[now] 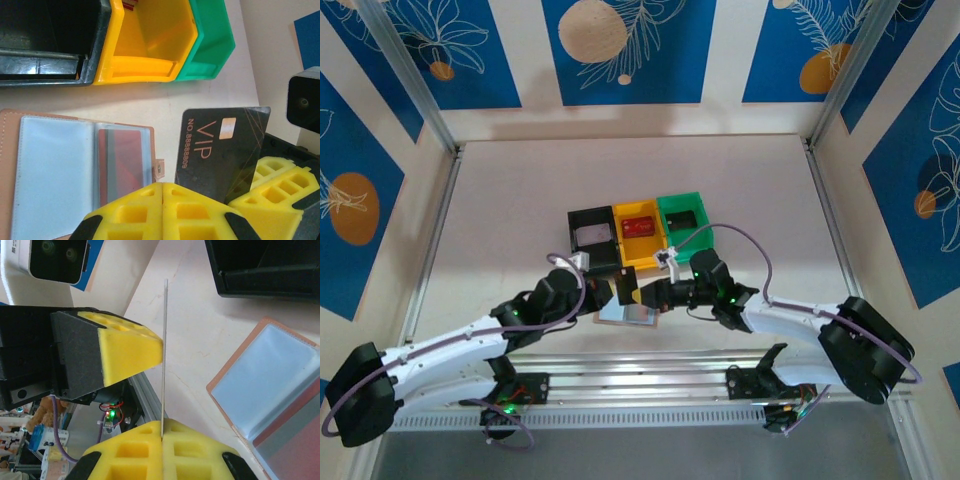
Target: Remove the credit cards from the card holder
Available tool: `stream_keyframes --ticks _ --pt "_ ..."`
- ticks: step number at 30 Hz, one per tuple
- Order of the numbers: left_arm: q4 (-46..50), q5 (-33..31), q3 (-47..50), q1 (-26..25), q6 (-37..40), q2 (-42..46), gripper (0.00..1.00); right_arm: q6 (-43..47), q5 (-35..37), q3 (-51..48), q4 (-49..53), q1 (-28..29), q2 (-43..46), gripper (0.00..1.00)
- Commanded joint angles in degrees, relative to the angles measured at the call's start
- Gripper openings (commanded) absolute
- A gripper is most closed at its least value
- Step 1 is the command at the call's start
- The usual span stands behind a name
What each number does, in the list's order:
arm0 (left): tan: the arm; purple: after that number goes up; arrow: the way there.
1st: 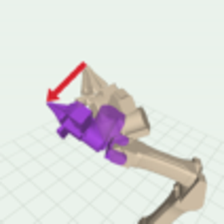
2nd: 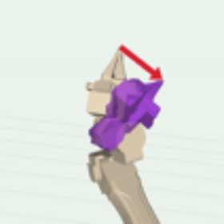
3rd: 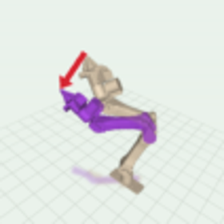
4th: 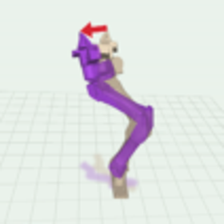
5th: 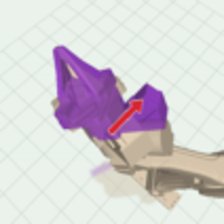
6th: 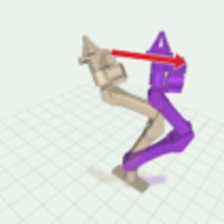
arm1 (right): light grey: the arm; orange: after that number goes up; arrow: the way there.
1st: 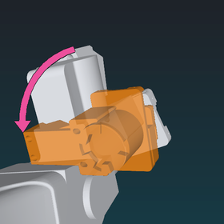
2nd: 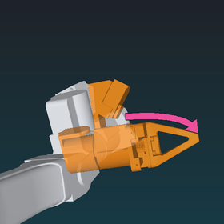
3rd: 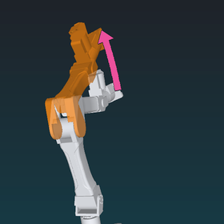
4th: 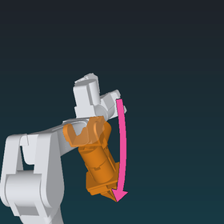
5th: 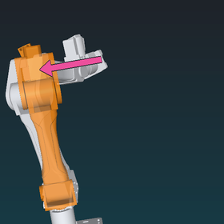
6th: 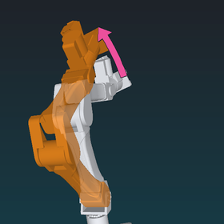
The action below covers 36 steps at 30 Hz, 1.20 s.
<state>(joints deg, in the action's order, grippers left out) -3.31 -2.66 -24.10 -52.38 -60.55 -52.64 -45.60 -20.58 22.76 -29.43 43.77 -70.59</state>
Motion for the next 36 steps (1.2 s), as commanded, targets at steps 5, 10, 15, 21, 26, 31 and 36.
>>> stream_keyframes --ticks 5,10,15,21,26,31,36 --pt "10.3 1.1 -4.3 2.1 6.9 1.5 0.40 2.4 -1.9 -1.1 4.2 -2.0 2.0 0.00" --pt "20.0 4.3 -9.4 5.5 13.2 0.4 0.67 3.5 -2.5 -2.3 6.0 -2.4 3.6 0.00" --pt "28.7 7.1 -15.4 8.9 20.6 -0.5 0.86 4.9 -3.4 -3.0 8.0 -2.8 5.3 0.00" --pt "34.9 21.0 -22.0 13.8 29.3 -7.6 0.97 6.4 -5.2 -4.1 8.2 -3.4 7.7 0.00" --pt "40.4 26.5 -27.6 14.2 35.9 -15.0 1.00 7.2 -7.3 -4.0 8.4 -3.6 8.1 0.00" --pt "42.4 30.3 -31.0 14.2 39.5 -18.4 1.00 7.3 -10.0 -3.5 7.5 -3.6 6.3 0.00" --pt "43.6 33.6 -33.1 14.2 42.3 -20.5 1.00 7.5 -11.9 -3.1 6.4 -3.0 5.4 0.00"
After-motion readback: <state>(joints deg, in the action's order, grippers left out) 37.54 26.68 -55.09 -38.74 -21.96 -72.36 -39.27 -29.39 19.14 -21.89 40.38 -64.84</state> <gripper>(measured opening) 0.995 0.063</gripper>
